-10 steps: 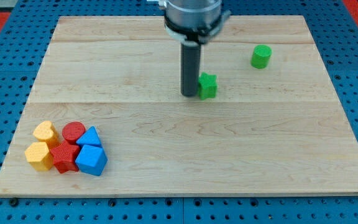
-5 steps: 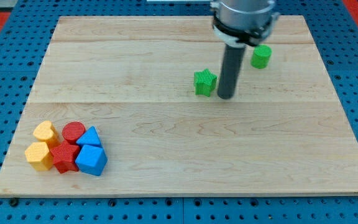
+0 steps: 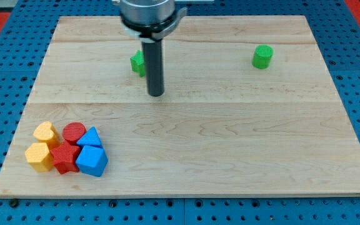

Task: Drag the green star towards the top center of the board

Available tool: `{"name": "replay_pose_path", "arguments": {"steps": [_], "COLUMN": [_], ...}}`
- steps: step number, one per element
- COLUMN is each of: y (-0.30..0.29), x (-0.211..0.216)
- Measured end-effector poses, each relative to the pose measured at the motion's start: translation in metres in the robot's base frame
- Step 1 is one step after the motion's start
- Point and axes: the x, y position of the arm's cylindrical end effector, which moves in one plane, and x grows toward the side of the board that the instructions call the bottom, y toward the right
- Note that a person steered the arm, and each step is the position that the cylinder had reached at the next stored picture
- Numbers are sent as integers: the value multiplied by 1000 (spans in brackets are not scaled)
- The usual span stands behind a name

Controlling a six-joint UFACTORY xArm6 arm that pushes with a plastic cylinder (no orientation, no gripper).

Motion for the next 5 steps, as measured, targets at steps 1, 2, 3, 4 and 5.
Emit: {"name": "replay_pose_path", "arguments": {"steps": [1, 2, 3, 4, 5], "y": [-33, -5, 40, 40, 66], "x": [-38, -86, -126, -109, -93]}}
